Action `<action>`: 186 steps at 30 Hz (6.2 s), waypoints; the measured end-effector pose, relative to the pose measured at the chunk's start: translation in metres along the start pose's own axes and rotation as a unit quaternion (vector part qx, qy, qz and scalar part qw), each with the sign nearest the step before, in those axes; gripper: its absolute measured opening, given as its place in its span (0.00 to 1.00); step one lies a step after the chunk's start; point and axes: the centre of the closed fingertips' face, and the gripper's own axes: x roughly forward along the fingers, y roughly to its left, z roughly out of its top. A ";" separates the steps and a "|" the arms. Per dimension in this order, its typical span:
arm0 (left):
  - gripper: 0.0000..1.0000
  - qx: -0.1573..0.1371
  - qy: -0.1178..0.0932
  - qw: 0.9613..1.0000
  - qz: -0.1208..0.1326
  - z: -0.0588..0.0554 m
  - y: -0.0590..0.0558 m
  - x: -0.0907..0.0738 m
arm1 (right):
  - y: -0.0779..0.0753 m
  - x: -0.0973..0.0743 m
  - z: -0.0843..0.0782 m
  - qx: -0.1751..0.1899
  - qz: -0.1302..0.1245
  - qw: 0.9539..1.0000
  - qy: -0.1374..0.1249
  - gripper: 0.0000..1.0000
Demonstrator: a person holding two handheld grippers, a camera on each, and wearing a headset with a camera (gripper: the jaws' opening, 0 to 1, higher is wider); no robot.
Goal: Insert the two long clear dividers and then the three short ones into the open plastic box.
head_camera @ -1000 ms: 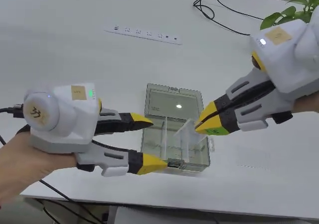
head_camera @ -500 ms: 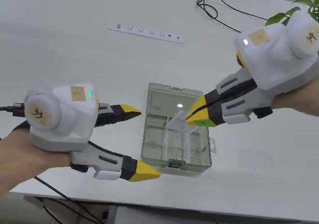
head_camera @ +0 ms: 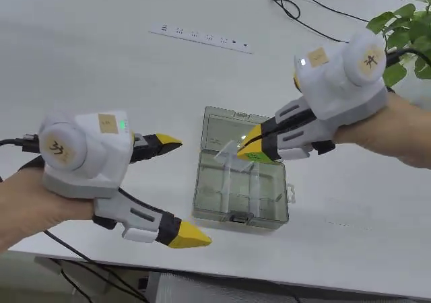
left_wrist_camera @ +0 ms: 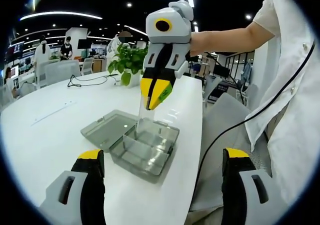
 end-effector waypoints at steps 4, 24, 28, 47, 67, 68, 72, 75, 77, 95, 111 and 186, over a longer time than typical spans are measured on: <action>1.00 -0.002 0.005 1.000 0.004 -0.004 0.002 0.000 | -0.002 0.012 -0.005 0.006 -0.002 1.000 0.002 0.03; 1.00 -0.014 0.002 1.000 0.007 -0.006 0.005 0.002 | -0.005 0.035 -0.022 0.019 -0.009 1.000 0.008 0.02; 1.00 -0.015 0.001 1.000 0.006 -0.006 0.005 0.002 | -0.006 0.036 -0.022 0.013 -0.009 1.000 0.005 0.02; 1.00 -0.018 0.004 1.000 0.002 -0.010 0.003 0.003 | -0.010 0.057 -0.030 -0.030 -0.005 0.999 0.028 0.02; 1.00 -0.020 0.006 1.000 0.002 -0.011 0.004 0.003 | -0.011 0.084 -0.048 -0.035 -0.002 0.996 0.082 0.02; 1.00 -0.019 0.008 1.000 0.002 -0.012 0.004 0.002 | -0.010 0.085 -0.048 -0.036 -0.002 0.996 0.084 0.02; 1.00 -0.020 0.008 1.000 0.003 -0.012 0.004 0.002 | -0.011 0.089 -0.052 -0.038 -0.002 0.994 0.099 0.02; 1.00 -0.022 0.006 1.000 0.003 -0.012 0.005 0.002 | -0.011 0.091 -0.055 -0.042 -0.003 0.993 0.108 0.02; 1.00 -0.021 0.006 1.000 0.004 -0.011 0.005 0.002 | -0.011 0.090 -0.055 -0.043 -0.003 0.993 0.112 0.02; 1.00 -0.022 0.006 1.000 0.005 -0.011 0.006 0.001 | -0.011 0.081 -0.048 -0.014 -0.014 0.996 0.086 0.07; 1.00 -0.022 0.007 1.000 0.007 -0.009 0.001 -0.001 | -0.008 0.029 -0.025 0.031 -0.042 0.999 0.002 0.23; 1.00 -0.041 0.011 0.999 0.020 -0.014 0.016 -0.007 | -0.018 -0.052 -0.275 -0.033 -0.041 0.960 0.273 0.33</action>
